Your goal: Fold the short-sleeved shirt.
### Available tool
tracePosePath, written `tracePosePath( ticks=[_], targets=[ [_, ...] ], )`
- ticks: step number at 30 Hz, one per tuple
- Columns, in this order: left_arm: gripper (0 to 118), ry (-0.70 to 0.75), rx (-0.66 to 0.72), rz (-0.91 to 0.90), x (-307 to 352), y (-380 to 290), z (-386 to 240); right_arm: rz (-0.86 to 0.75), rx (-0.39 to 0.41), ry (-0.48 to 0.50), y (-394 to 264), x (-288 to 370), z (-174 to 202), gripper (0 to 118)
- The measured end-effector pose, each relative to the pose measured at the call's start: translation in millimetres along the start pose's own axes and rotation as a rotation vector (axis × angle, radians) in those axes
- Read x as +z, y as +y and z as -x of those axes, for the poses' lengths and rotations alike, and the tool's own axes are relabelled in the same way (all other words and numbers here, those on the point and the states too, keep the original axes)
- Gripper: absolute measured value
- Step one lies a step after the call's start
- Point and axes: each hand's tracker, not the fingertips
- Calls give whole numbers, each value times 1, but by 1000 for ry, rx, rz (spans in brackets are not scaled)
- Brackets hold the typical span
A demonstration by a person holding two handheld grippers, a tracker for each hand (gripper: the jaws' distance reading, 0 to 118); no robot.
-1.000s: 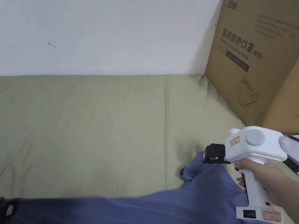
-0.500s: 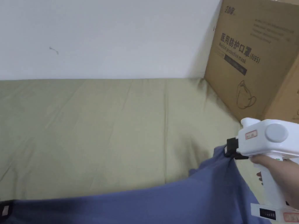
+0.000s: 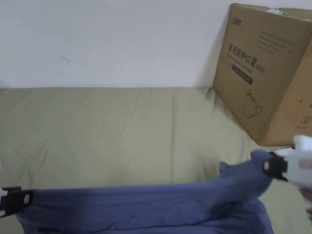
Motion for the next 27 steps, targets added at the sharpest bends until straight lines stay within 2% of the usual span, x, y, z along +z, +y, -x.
tracePosePath(
  ticks=[6,10,12,13,14,15,16,17,18,19,21,22,25,26,27],
  targets=[
    [0,-28,0,67,17,-66,7,217,-62,-57,-127,33,-39,0],
    [1,-22,-8,124,16,-95,9,244,-145,-67,-155,18,-54,1],
    [7,-2,-27,164,13,-106,12,214,-191,-99,-154,8,-58,13],
    [20,48,-63,174,13,-111,12,184,-193,-136,-152,9,-58,24],
    [58,118,-97,173,14,-115,12,142,-205,-139,-151,13,-59,49],
    [90,166,-122,170,18,-116,12,100,-221,-109,-147,18,-61,85],
    [111,195,-106,151,25,-116,15,84,-220,-116,-142,23,-60,114],
    [115,175,-61,97,40,-113,19,78,-208,-133,-136,31,-58,113],
    [115,142,-12,50,54,-108,20,-30,-195,-120,-134,48,-52,108],
    [115,119,35,1,71,-102,18,-98,-161,-120,-130,60,-45,108],
    [115,96,89,-165,105,-97,6,-284,-46,-23,-127,87,-22,113],
    [115,69,103,-260,121,-98,-4,-395,-1,2,-128,123,7,116],
    [114,30,89,-479,156,-107,-42,-682,96,74,-137,174,69,118],
    [112,43,59,-570,164,-113,-58,-748,128,59,-138,160,68,117],
    [107,61,31,-643,167,-119,-70,-797,151,17,-141,167,86,112]
  ],
)
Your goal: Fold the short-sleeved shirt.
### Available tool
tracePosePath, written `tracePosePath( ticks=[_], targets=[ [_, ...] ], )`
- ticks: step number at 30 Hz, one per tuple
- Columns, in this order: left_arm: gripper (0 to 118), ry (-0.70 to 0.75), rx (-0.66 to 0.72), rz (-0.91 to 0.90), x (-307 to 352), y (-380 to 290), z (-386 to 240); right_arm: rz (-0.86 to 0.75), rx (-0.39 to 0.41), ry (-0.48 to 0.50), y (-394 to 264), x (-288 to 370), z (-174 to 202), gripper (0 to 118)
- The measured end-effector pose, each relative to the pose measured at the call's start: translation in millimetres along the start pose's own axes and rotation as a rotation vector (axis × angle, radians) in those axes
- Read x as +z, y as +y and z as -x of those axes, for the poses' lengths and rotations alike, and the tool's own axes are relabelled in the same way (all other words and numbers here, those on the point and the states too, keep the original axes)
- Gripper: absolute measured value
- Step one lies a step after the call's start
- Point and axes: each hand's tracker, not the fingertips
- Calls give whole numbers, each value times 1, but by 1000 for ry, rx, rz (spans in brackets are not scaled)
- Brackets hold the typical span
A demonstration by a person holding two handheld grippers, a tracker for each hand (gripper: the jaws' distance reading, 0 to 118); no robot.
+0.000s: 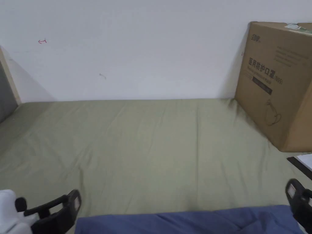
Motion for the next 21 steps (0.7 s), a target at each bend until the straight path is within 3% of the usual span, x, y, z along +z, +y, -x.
tracePosePath(
  ticks=[1,3,4,5,9,12,15,18,19,20,21],
  targets=[
    [96,0,-26,-55,7,-1,-11,-17,16,-1,5,4,14,100],
    [33,-17,-81,-127,17,-2,-31,-70,6,44,14,11,44,16],
    [3,-13,-112,-139,17,-2,-40,-107,-9,62,16,13,54,0],
    [0,14,-142,-136,17,-2,-48,-99,0,53,16,12,61,0],
    [0,22,-145,-177,25,0,-52,-66,-27,89,13,4,60,0],
    [0,39,-94,-112,17,18,-23,-19,5,107,18,8,59,0],
    [0,-63,133,142,-20,31,45,49,78,111,17,9,53,0],
    [0,-261,412,582,-82,16,119,150,117,132,11,12,55,0],
    [4,-347,507,695,-100,0,137,182,103,163,11,9,54,0],
    [29,-379,561,765,-113,-18,149,209,93,179,8,7,55,0],
    [64,-374,561,802,-122,-31,156,222,94,174,5,4,58,0]
  ],
)
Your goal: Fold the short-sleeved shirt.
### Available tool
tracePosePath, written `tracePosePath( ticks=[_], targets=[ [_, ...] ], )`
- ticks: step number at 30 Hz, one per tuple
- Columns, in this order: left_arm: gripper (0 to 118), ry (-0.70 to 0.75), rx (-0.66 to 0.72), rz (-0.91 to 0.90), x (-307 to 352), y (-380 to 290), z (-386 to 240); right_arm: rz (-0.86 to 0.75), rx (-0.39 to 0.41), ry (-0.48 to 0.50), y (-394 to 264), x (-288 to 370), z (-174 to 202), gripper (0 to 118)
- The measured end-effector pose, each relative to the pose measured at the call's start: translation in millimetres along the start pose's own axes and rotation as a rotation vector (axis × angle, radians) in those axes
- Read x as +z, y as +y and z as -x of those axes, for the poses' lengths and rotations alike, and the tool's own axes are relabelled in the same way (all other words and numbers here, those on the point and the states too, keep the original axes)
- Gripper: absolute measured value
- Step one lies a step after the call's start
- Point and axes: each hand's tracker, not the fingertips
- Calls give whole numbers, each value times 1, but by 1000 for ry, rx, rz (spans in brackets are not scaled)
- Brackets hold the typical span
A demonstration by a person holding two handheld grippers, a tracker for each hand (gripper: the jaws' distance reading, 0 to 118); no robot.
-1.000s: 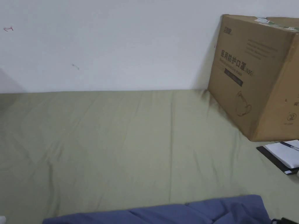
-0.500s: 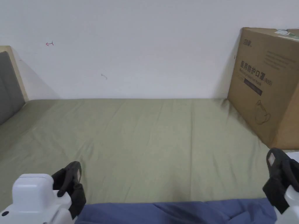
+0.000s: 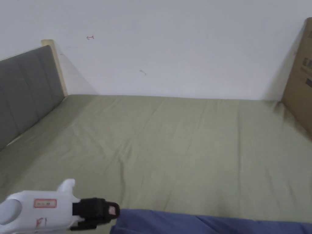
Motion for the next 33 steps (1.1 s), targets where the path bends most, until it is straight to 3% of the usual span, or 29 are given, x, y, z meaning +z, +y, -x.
tracePosePath(
  ticks=[1,2,7,10,11,12,13,14,15,16,17,18,21,24,29,30,31,33],
  targets=[
    [98,5,2,39,-12,3,17,22,3,-5,-2,-6,4,0],
    [118,-10,16,86,-24,6,33,43,8,-9,-2,-13,5,0],
    [117,-159,181,143,-63,10,101,116,116,13,-12,-40,28,0],
    [117,-461,339,145,-84,12,120,179,147,59,-22,-54,33,0],
    [113,-534,386,161,-98,17,116,198,151,68,-26,-59,36,0],
    [94,-512,396,193,-111,17,113,215,151,78,-29,-62,38,0],
    [41,-396,316,183,-121,19,102,238,151,94,-32,-66,41,0],
    [4,-239,178,128,-126,18,88,256,148,107,-34,-71,41,0],
    [4,28,38,108,-137,18,80,264,142,110,-35,-73,41,0],
    [4,165,17,121,-149,10,78,270,133,113,-36,-74,42,0],
    [4,-77,128,55,-139,9,71,277,125,115,-37,-74,43,0],
    [4,25,115,52,-139,11,63,284,119,119,-37,-74,42,0],
    [4,284,-155,57,-128,9,18,291,120,131,-36,-71,42,0],
    [4,409,-269,17,-97,7,-20,291,126,138,-32,-64,38,0],
    [4,1106,-853,-4,-81,-20,-69,271,108,151,-32,-46,29,0],
    [4,1142,-859,-10,-80,-21,-70,269,107,150,-34,-42,27,0],
    [4,1086,-799,-14,-81,-22,-73,270,102,150,-35,-39,24,0],
    [4,857,-552,-10,-80,-13,-85,272,84,151,-36,-33,19,0]
  ],
)
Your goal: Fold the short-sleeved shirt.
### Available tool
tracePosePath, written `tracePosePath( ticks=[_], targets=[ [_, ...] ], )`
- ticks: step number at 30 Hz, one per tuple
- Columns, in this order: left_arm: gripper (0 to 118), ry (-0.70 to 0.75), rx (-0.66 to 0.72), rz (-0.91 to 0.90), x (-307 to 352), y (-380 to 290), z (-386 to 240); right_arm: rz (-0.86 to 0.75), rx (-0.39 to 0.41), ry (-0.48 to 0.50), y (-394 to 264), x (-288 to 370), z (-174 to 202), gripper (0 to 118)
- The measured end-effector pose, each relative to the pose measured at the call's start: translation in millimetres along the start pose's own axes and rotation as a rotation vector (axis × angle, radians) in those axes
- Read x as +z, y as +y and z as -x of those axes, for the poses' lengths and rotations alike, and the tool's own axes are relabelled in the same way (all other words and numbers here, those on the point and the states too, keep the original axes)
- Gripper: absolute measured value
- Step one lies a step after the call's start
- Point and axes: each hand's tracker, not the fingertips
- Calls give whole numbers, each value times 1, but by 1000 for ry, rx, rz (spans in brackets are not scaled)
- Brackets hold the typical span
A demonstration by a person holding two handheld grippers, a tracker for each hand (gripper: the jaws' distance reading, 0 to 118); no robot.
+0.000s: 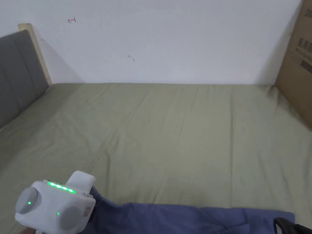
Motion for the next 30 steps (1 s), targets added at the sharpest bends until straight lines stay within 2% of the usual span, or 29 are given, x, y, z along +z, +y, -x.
tracePosePath(
  ticks=[1,3,4,6,7,8,9,10,12,14,19,20,21,22,23,26,30],
  targets=[
    [4,-173,123,22,2,7,-4,-2,-10,0,-1,3,-2,0],
    [4,-400,303,51,-1,19,-25,-9,-26,-7,-3,10,-7,0],
    [4,-511,352,75,-6,23,-40,-13,-34,-14,-3,14,-10,0],
    [10,-611,377,150,-19,32,-82,-18,-49,-23,-4,20,-16,0],
    [29,-645,376,174,-25,38,-103,-19,-53,-23,-4,23,-19,0],
    [76,-665,351,178,-31,42,-119,-22,-57,-26,-5,26,-23,0],
    [108,-694,304,191,-33,45,-134,-23,-61,-31,-4,28,-26,0],
    [118,-703,275,205,-33,46,-147,-24,-64,-35,-5,30,-29,0],
    [116,-726,262,100,-15,50,-154,-27,-70,-57,-5,33,-34,0],
    [116,-677,230,39,-1,52,-139,-31,-83,-74,-6,34,-40,0],
    [113,-467,189,35,1,41,-103,-25,-111,-82,-11,30,-47,0],
    [94,-435,181,19,-1,36,-101,-22,-115,-83,-12,28,-47,0],
    [58,-415,163,10,-5,32,-103,-19,-120,-82,-12,27,-47,0],
    [11,-382,147,29,-13,28,-107,-17,-129,-77,-13,26,-47,0],
    [0,-353,150,52,-20,23,-112,-13,-139,-71,-13,25,-47,0],
    [0,-507,147,110,-39,15,-133,-2,-160,-63,-15,23,-48,0],
    [0,-539,110,180,-60,5,-181,-19,-188,-35,-18,25,-53,0]
  ],
)
